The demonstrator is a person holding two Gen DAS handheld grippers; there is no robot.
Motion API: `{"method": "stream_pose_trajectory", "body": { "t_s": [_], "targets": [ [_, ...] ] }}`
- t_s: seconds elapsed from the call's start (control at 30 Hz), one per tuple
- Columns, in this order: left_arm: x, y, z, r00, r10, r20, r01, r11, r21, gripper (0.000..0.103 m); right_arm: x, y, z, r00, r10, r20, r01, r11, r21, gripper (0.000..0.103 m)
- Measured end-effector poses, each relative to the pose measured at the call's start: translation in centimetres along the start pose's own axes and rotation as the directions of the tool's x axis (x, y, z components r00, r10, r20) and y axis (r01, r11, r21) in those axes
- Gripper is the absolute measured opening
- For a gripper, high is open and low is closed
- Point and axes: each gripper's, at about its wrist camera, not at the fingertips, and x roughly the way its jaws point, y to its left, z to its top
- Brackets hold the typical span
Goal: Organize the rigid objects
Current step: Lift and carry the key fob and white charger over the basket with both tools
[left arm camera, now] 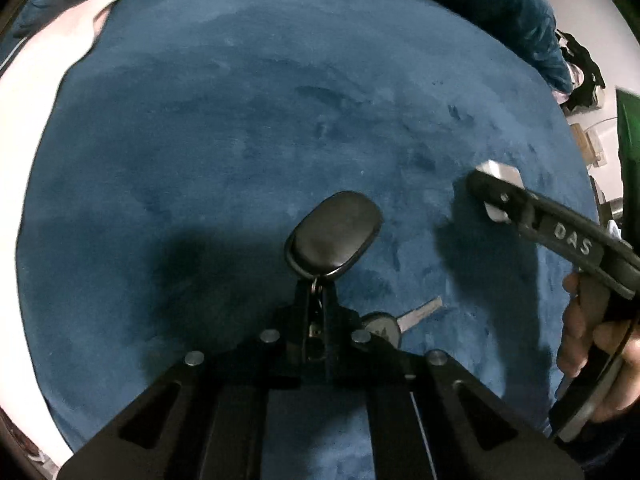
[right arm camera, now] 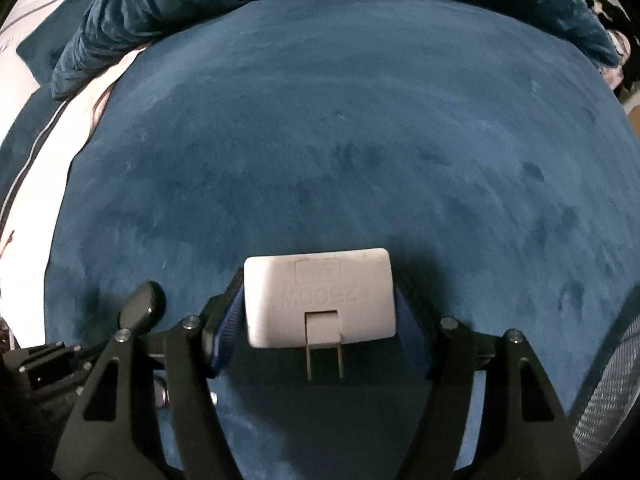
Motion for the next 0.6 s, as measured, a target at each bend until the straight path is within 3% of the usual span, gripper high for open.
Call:
{"method": "stream_pose_trajectory", "body": {
  "t_s": [0.33,0.6],
  "targets": [
    [-6.3,-1.7,-2.3,0.993,-0.082,0.083,0.079,0.996,0.032,0.004,-5.9,-1.1,-3.0,0.996,0.041,0.084,-0.045,0.998,0.051,0.068],
    [-11.8,-4.0,-3.1,0.983,-0.098,0.153,0.083,0.991,0.102,0.003,-9.9,-1.5,-5.2,0.989,0.049,0.142,-0.059,0.996,0.062,0.068]
  ]
}}
